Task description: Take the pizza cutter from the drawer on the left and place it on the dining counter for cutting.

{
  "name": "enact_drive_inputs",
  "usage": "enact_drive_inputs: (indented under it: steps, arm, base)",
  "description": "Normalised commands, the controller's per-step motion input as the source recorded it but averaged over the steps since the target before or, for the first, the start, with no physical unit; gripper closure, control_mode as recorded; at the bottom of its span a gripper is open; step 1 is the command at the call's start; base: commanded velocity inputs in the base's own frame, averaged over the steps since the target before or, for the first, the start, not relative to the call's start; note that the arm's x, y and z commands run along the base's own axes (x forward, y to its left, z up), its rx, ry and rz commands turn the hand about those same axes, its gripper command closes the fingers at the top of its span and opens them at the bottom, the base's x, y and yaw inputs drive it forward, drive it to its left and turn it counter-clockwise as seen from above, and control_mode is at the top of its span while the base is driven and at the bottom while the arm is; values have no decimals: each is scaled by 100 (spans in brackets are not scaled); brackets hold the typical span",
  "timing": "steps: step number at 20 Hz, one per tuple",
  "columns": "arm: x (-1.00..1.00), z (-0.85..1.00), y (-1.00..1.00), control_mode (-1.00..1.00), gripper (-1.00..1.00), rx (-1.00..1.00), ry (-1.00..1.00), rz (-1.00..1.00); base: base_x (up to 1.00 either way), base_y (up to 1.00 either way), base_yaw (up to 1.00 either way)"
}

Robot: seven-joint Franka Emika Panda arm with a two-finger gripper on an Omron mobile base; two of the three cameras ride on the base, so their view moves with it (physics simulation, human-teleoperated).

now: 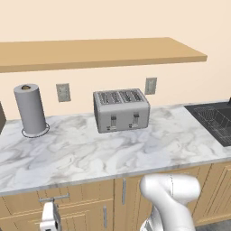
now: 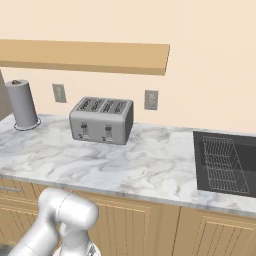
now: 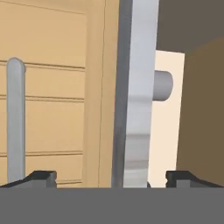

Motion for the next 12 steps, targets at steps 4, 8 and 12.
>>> enact_drive_inputs:
  steps: [4, 8, 12]
  arm:
    - [8, -22, 0, -100, -100, 0, -14, 0]
    - [13, -4, 0, -100, -100, 1, -2, 0]
    - [8, 0, 0, -100, -100, 2, 0, 0]
  base:
    - [0, 0, 0]
    - [0, 0, 0]
    - [0, 0, 0]
